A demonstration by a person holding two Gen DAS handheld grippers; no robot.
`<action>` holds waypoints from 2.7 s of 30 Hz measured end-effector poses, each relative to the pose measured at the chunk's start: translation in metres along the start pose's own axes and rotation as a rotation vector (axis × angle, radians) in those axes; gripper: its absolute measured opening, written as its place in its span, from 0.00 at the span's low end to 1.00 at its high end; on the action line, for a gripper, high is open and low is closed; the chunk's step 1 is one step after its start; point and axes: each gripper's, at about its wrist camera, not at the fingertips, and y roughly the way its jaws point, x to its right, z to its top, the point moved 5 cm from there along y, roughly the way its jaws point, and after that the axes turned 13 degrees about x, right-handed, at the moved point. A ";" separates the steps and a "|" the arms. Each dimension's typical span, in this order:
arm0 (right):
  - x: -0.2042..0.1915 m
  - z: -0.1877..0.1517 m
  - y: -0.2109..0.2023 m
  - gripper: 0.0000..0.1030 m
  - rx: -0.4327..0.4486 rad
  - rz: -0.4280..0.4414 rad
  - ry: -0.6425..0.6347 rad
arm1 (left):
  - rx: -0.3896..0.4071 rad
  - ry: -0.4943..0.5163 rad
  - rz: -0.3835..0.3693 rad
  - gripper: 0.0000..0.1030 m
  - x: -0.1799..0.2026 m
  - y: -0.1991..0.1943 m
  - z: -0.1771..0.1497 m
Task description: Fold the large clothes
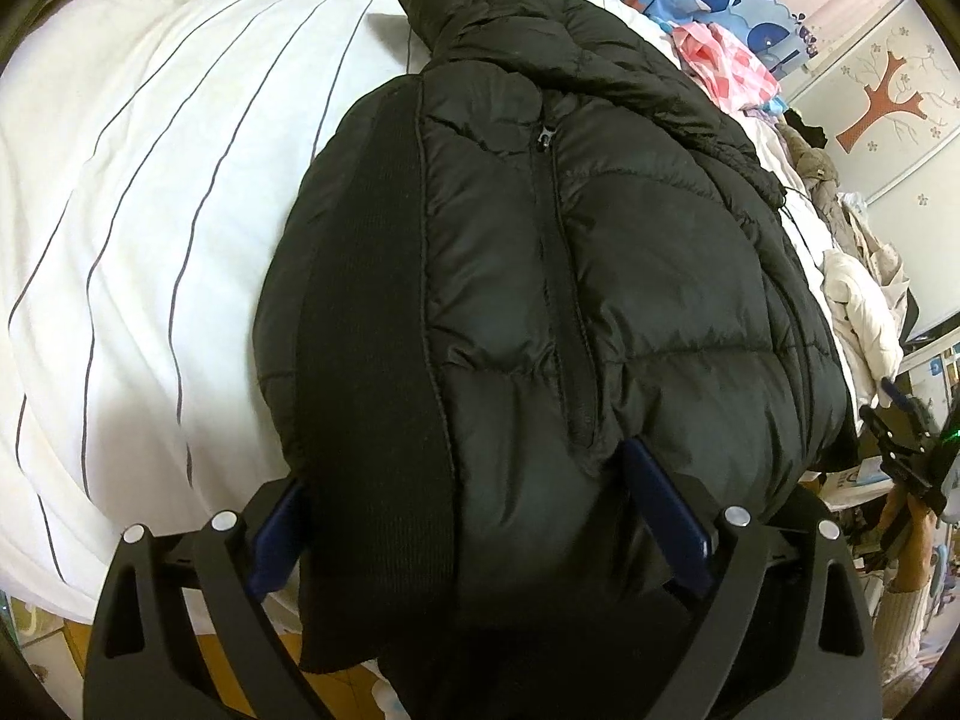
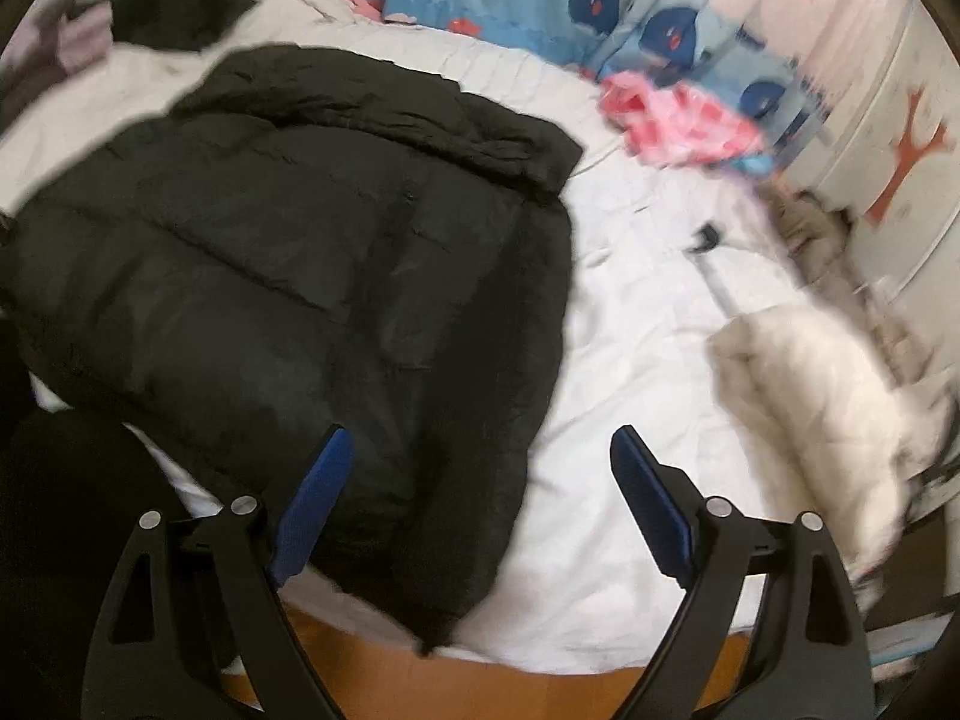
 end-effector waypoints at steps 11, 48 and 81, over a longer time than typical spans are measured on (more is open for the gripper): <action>0.085 -0.040 0.054 0.84 -0.117 0.616 0.887 | 0.049 -0.136 -0.090 0.82 -0.011 -0.012 0.006; 0.061 0.074 -0.034 0.08 0.324 0.889 0.930 | 0.197 -0.302 -0.292 0.12 0.023 -0.088 0.049; 0.049 0.071 0.194 0.58 -0.131 0.237 0.504 | 0.082 -0.063 -0.027 0.47 0.046 0.066 0.117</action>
